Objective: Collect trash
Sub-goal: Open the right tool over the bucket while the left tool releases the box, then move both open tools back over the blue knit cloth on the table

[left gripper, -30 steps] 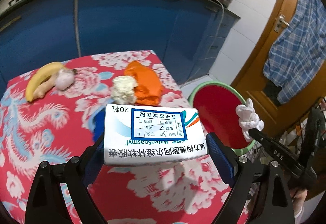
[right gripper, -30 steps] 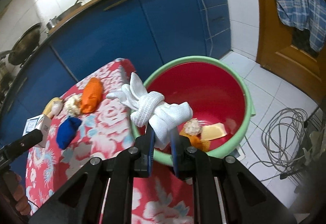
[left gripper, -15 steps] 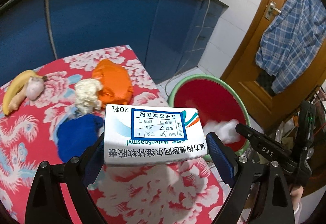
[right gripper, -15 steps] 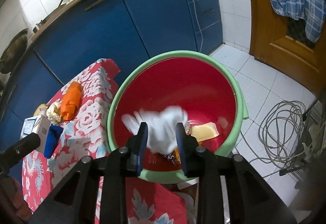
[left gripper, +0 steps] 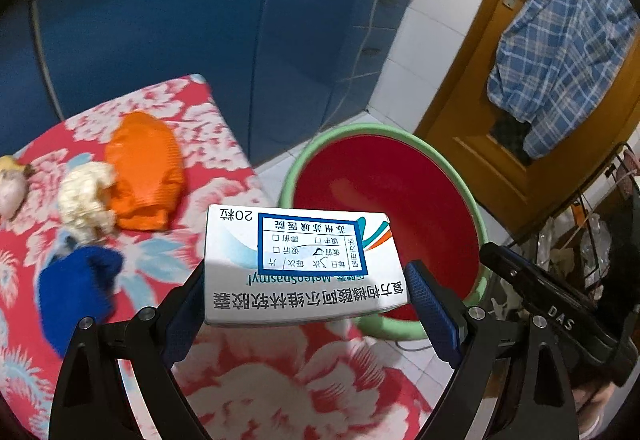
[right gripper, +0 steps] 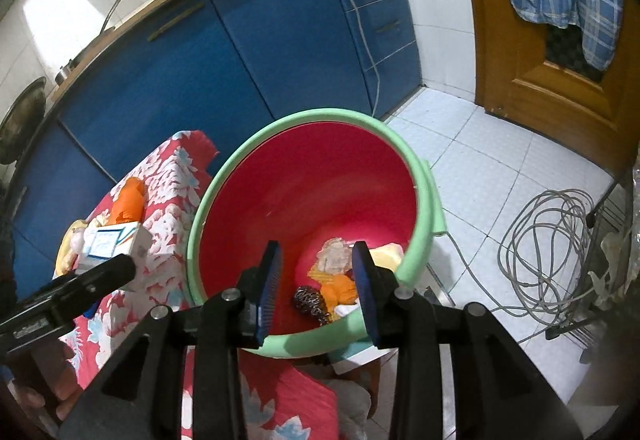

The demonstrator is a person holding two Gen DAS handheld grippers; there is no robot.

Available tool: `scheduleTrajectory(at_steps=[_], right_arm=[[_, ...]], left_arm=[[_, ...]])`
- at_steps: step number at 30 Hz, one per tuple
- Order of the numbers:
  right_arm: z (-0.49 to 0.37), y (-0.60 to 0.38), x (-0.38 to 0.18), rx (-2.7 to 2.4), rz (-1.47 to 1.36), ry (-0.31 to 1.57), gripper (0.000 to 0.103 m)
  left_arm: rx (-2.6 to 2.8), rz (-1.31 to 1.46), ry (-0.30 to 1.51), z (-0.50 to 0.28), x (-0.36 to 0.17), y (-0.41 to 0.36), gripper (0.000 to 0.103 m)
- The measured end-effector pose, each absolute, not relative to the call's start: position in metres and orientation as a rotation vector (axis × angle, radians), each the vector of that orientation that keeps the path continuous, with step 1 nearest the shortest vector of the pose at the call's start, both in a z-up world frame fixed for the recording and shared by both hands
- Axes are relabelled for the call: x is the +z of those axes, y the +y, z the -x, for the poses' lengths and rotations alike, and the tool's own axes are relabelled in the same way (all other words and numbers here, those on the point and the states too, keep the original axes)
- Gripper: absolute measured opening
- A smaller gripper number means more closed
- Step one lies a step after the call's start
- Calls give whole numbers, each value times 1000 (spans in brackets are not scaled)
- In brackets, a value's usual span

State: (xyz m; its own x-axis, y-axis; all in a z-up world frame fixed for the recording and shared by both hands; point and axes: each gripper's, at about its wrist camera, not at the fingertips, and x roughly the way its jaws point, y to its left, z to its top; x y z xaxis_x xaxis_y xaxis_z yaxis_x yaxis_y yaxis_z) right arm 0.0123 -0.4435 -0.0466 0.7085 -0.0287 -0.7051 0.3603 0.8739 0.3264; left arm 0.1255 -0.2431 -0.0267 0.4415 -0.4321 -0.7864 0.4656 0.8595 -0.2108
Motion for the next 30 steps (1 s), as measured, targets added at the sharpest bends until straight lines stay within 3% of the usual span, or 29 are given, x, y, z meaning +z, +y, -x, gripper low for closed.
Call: scheduleTrajectory(at_steps=[11,30], right_arm=[[-3,-459,-49,-260,-492,756,38],[3,-446,-41,-233,-491,743,38]], left_arm=[[-622,-105,986,-127,-41,-287,94],[-577,-82,972,-122,-30,-261,94]])
